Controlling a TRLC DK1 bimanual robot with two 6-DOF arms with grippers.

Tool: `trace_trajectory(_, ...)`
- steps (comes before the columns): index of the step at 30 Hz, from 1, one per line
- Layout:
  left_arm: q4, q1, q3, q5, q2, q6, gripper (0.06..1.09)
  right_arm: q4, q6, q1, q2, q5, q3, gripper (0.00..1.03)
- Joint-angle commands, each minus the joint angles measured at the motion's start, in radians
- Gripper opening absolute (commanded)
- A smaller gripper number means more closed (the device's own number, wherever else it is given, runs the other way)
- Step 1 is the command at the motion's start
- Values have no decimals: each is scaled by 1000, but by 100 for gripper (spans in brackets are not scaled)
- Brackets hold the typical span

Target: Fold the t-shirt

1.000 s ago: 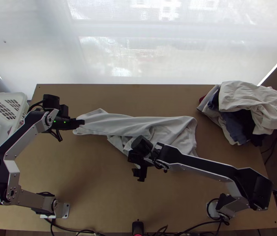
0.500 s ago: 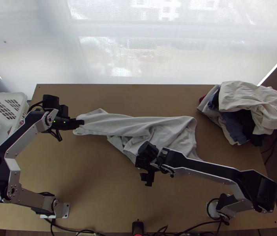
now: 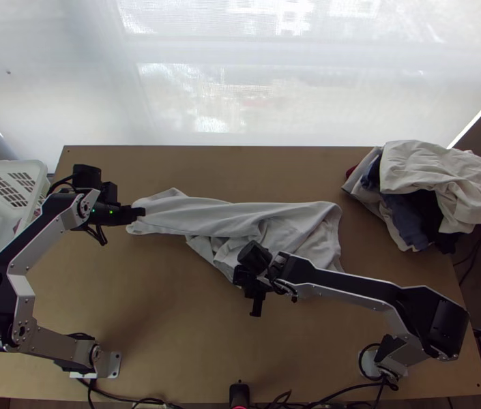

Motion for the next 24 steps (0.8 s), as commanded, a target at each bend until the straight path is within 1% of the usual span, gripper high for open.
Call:
trace_trajectory(1,-7,2,0,0,-13,-1,9,16,-17,-20,7,28,17,3)
trace_trajectory(4,-13,3,0,0,-27,-1,9,11,-17,-49,-24,28,43,3)
trace_trajectory(8,-20,5,0,3,-50,-5,9,-33,-25,-114,-81,29,107,3)
trace_trajectory(14,-42,6,18,6,-118,-10,9,-162,-74,-227,-176,29,249,3)
trace_trajectory(18,-57,6,44,4,-194,-10,9,-249,-76,-304,-233,29,356,3)
trace_trajectory(24,-112,11,113,4,-296,-8,9,-338,-76,-399,-328,43,457,3)
